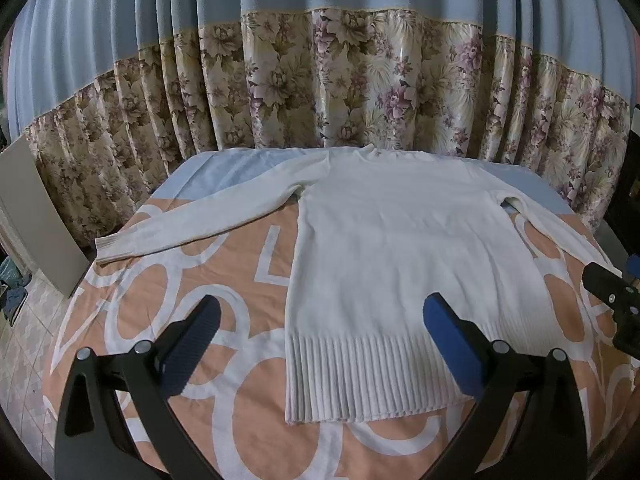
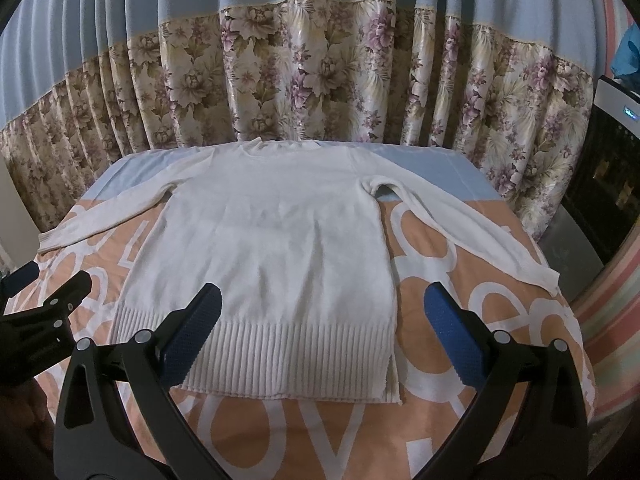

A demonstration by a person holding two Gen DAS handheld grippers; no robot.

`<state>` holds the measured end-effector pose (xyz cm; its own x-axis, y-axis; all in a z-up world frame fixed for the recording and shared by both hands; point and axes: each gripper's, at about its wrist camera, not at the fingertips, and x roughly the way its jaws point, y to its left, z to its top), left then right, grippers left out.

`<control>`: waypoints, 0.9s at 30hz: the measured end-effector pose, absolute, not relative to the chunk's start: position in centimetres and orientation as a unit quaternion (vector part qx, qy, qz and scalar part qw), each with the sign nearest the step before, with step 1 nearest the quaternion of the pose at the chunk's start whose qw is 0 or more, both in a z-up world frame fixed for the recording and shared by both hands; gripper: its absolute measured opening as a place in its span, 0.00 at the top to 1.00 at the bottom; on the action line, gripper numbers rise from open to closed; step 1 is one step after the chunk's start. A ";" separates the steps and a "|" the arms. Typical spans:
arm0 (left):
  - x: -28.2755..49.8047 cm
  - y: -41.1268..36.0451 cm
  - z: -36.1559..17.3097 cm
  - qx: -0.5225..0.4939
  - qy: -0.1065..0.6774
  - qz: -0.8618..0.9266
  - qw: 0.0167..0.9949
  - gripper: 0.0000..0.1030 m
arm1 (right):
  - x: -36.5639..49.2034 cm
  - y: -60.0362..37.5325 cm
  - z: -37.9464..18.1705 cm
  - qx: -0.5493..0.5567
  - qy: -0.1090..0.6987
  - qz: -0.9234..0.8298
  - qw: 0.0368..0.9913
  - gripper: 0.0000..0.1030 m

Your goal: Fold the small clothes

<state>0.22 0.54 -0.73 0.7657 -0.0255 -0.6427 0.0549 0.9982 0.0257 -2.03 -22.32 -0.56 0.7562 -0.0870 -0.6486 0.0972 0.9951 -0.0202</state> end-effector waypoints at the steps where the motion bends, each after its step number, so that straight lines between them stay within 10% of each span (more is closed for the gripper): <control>1: 0.2 0.5 -0.7 0.021 0.342 -0.023 0.939 0.02 | -2.1 -22.4 -0.6 0.008 0.346 -0.049 0.937 0.03; 27: 0.6 0.6 -0.9 0.020 0.341 -0.016 0.940 0.01 | -1.9 -22.6 -0.8 0.007 0.351 -0.048 0.935 0.03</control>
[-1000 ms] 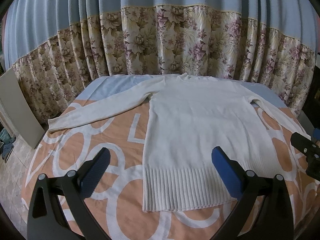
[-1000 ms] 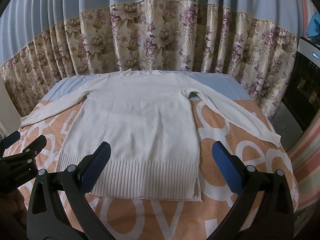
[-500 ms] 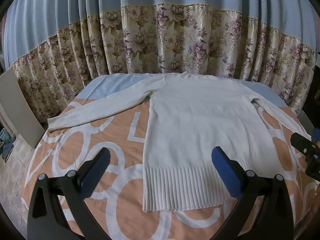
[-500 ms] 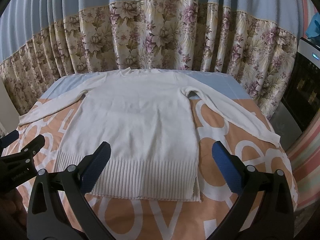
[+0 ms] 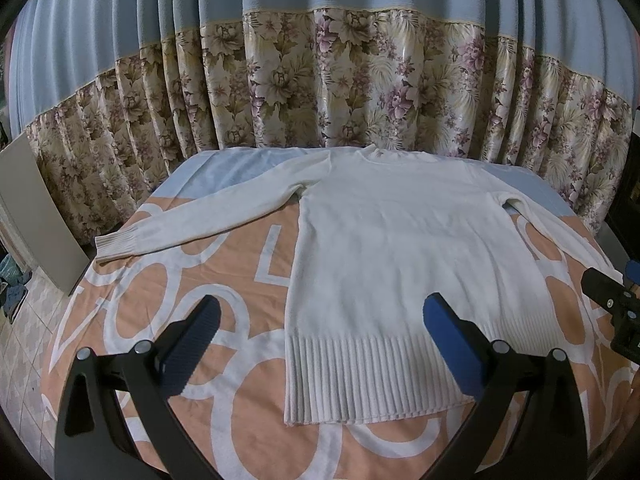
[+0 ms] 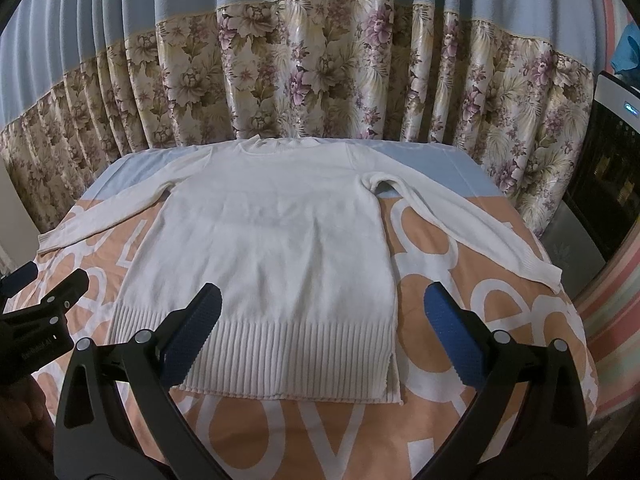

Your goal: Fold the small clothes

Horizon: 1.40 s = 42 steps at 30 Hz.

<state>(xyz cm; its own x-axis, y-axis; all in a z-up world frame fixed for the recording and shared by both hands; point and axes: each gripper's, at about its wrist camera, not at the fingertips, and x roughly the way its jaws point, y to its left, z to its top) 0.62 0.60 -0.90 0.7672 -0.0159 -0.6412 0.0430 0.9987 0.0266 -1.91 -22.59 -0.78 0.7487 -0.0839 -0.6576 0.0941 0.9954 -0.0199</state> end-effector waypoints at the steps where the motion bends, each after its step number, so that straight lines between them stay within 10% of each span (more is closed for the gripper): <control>1: 0.6 0.5 -0.9 0.020 0.341 -0.016 0.940 0.01 | -1.9 -22.6 -0.8 0.007 0.351 -0.048 0.935 0.03; 42: 3.9 -5.4 -2.9 0.034 0.342 -0.042 0.938 0.02 | -0.7 -31.6 -2.7 0.028 0.311 -0.076 0.947 0.03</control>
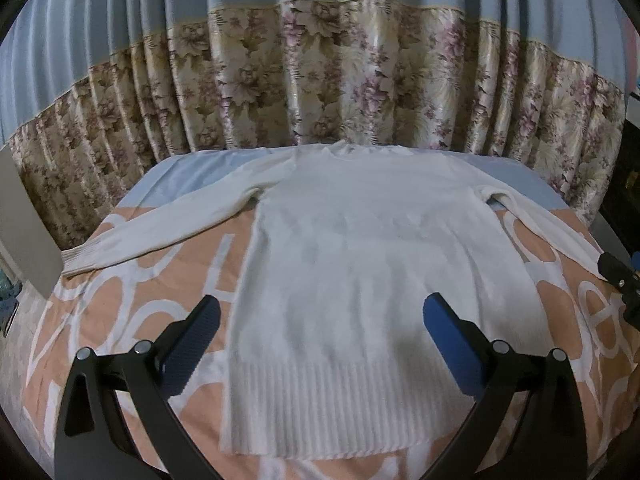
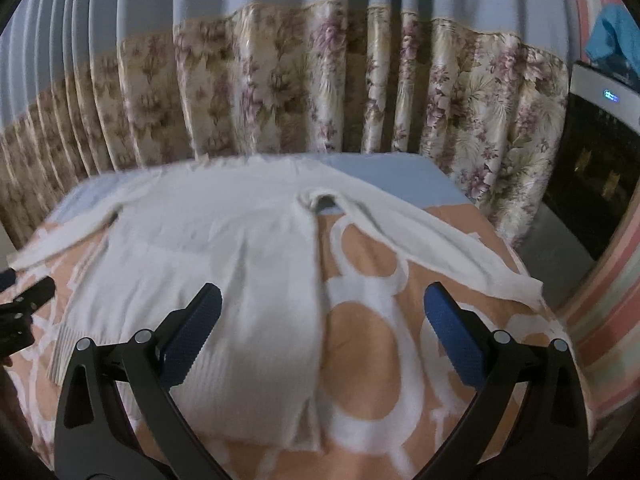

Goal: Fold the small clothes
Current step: 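Move the right gripper to the ribbed sleeve cuff and grasp it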

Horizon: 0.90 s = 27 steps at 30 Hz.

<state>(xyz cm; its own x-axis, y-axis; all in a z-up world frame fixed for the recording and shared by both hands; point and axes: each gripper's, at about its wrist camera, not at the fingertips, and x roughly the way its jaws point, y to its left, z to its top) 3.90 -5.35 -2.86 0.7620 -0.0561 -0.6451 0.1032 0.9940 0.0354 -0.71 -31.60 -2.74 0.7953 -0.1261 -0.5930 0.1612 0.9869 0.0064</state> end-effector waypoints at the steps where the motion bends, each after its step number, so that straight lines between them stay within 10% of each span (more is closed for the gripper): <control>1: 4.1 -6.1 -3.1 0.034 0.339 -0.044 0.939 0.02 | -0.7 -32.8 -3.2 0.022 0.310 -0.084 0.947 0.03; 17: 7.4 -12.3 -6.2 0.032 0.340 -0.050 0.938 0.01 | -0.4 -51.3 -6.3 0.043 0.353 -0.177 0.918 0.04; 21: 8.0 -12.9 -5.6 0.034 0.331 -0.064 0.941 0.02 | 0.6 -55.9 -7.4 0.059 0.381 -0.186 0.904 0.32; 27: 7.8 -15.4 -5.9 0.055 0.327 -0.113 0.936 0.02 | 1.6 -59.1 -10.6 0.089 0.419 -0.185 0.885 0.33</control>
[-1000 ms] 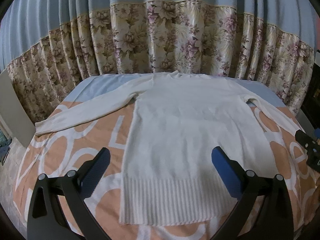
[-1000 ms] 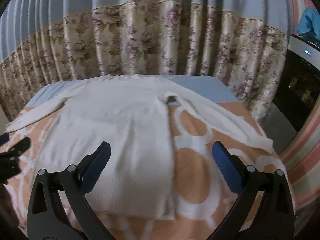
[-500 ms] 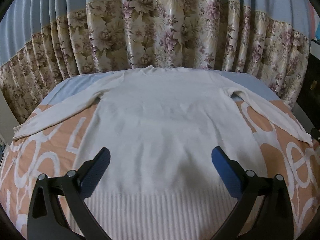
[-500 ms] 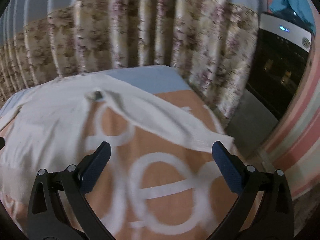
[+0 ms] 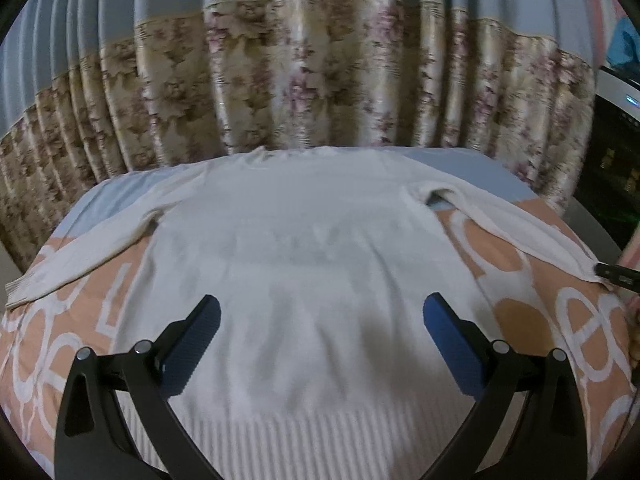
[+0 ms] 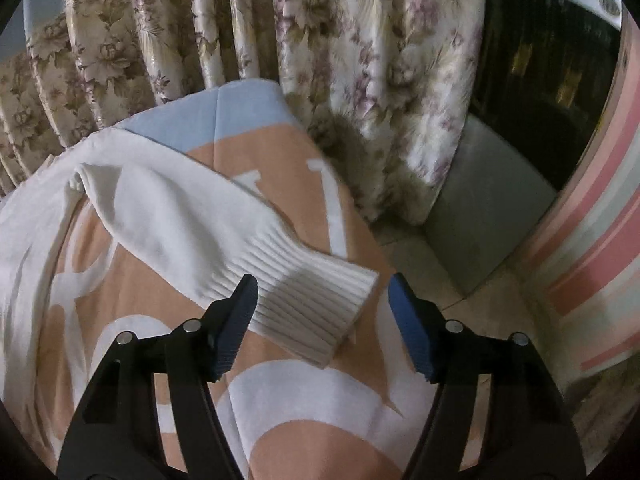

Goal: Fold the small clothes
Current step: 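Move the right gripper to the ribbed sleeve cuff and grasp it, then carry the held sleeve with the right gripper across the sweater body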

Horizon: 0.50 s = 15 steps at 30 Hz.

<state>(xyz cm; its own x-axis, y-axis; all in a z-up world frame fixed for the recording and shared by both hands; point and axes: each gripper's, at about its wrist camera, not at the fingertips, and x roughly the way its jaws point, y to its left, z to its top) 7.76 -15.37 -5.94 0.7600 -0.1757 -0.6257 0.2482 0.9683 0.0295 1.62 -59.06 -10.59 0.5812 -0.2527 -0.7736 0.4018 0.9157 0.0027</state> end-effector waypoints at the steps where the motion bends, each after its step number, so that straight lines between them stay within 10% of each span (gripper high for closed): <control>1: 7.7 -15.7 -6.1 0.059 0.327 -0.116 0.936 0.01 | 1.7 -59.2 -11.0 0.091 0.424 -0.185 0.882 0.34; 15: 8.2 -15.3 -6.8 0.063 0.326 -0.116 0.936 0.01 | 2.5 -58.2 -10.2 0.085 0.407 -0.184 0.891 0.82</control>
<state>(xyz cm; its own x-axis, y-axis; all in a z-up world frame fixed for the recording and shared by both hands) 8.20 -15.31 -6.80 0.7605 -0.1753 -0.6253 0.2577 0.9653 0.0428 2.50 -58.25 -10.18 0.6011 -0.2591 -0.7560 0.3969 0.9179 0.0009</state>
